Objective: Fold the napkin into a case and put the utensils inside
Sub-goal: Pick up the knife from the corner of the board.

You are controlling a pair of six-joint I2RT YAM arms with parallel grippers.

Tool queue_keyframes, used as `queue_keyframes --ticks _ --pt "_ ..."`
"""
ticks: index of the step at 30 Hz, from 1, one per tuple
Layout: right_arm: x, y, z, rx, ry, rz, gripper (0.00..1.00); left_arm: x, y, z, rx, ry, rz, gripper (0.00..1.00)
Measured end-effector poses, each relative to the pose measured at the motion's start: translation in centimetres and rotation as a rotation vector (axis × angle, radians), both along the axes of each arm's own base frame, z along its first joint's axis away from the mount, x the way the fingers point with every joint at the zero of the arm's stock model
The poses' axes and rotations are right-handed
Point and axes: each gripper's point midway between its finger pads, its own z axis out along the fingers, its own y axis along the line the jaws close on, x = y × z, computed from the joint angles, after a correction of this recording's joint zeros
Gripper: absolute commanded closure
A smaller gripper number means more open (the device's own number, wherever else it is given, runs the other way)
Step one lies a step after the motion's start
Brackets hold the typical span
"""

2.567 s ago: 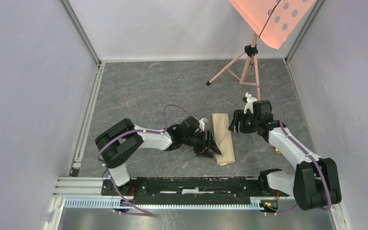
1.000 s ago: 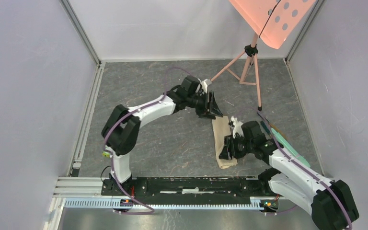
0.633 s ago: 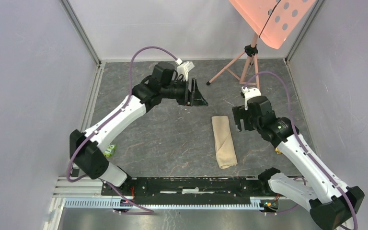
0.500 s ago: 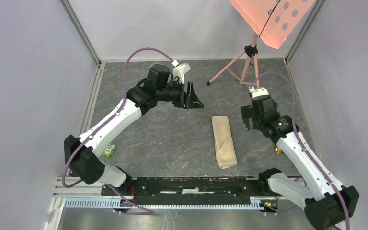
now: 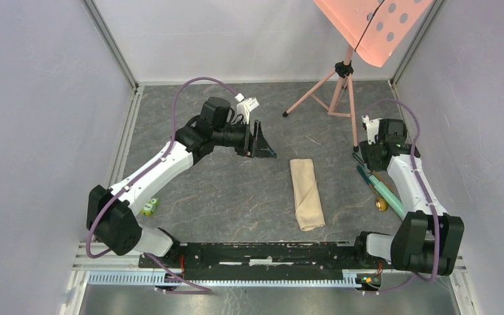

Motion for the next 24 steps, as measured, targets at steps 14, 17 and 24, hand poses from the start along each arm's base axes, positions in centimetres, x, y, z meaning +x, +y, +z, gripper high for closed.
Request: queue_keyframes --ticks 14,17,24 --pt "6.4 0.4 -2.7 0.075 -0.105 0.209 0.48 -0.7 -0.7 0.6 -0.063 0.024 -0.044 0.33" --pt "7.3 1.0 -3.9 0.111 -0.105 0.23 0.49 -0.7 -0.8 0.4 -0.066 0.033 -0.05 0.33" --pt "7.9 1.9 -6.8 0.173 -0.065 0.253 0.51 -0.3 -0.8 -0.2 -0.068 0.061 -0.052 0.33"
